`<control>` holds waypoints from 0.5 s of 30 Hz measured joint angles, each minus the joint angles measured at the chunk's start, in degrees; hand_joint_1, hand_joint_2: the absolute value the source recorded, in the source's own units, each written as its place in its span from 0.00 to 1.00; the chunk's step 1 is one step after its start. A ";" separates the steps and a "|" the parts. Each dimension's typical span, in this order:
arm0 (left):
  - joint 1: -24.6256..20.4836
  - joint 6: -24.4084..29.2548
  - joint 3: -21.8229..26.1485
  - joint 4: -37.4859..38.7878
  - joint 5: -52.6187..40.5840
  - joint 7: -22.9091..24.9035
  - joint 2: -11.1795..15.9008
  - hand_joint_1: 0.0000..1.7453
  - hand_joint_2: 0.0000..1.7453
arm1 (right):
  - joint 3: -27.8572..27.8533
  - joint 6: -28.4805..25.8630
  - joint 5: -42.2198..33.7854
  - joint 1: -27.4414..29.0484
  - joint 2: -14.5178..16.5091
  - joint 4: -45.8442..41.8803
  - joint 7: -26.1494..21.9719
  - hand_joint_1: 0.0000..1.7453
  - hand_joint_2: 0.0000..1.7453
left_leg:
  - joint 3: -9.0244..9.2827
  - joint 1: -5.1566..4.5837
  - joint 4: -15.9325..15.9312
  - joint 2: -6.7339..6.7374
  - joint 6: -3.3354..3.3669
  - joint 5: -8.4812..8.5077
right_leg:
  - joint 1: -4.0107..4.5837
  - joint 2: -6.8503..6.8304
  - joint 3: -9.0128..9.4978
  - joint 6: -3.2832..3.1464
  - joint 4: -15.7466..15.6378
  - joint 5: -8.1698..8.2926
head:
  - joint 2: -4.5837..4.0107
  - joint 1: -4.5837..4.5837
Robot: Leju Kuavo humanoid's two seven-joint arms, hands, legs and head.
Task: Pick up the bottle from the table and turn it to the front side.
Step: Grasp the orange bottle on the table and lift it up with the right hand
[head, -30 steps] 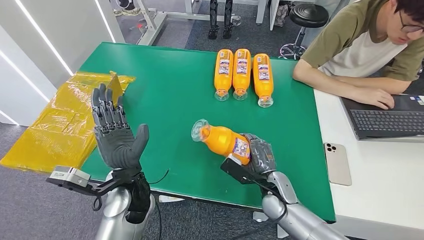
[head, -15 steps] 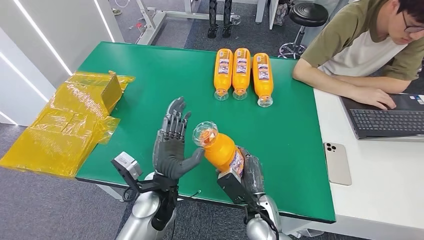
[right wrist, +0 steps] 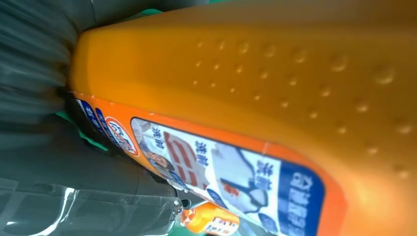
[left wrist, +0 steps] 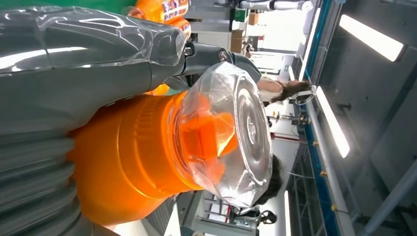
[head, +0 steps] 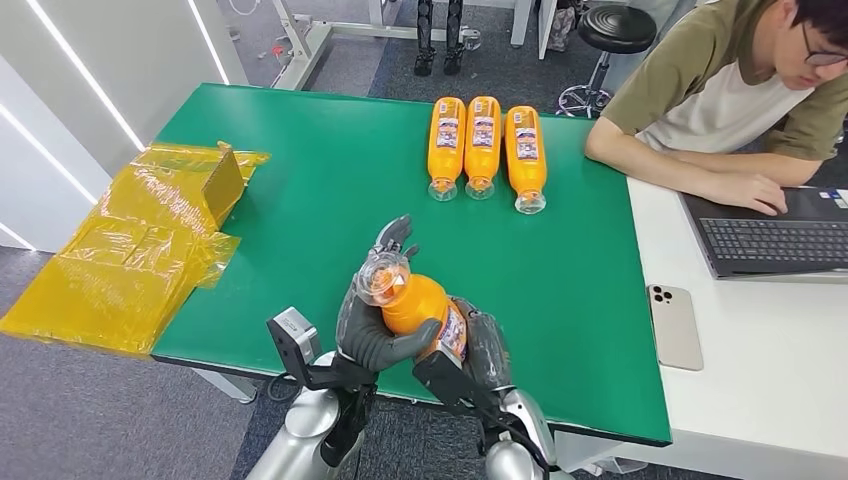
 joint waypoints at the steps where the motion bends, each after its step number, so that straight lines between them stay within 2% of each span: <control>1: 0.00 -0.03 0.06 0.16 0.00 0.04 0.00 0.00 1.00 | -0.04 0.96 0.40 -0.14 0.01 0.03 0.48 1.00 1.00 | 0.00 0.00 0.00 0.00 0.00 0.00 | 0.00 0.00 0.00 0.00 0.00 0.00 | 0.00 -0.01; 4: 0.03 -0.22 0.48 0.57 -0.04 0.09 -0.01 0.00 1.00 | -0.11 3.60 1.76 -0.63 0.01 0.19 1.87 1.00 1.00 | 0.00 0.00 0.00 0.00 0.00 0.00 | 0.00 0.00 0.00 0.00 0.00 0.00 | 0.00 -0.01; 8: 0.13 -0.88 1.25 1.04 -0.31 0.09 -0.06 0.98 1.00 | -0.43 5.98 3.73 -0.96 0.02 0.36 3.13 1.00 1.00 | 0.00 0.00 0.00 0.00 0.00 0.00 | 0.00 0.00 -0.01 0.00 0.00 0.00 | 0.00 -0.01; 15: 0.27 -1.41 2.22 1.48 -0.40 -0.17 -0.24 1.00 1.00 | -0.76 7.79 5.68 -0.89 0.05 0.38 4.04 0.99 1.00 | -0.01 0.00 0.00 0.01 0.00 0.00 | 0.00 0.01 -0.03 0.00 0.00 0.00 | 0.00 0.00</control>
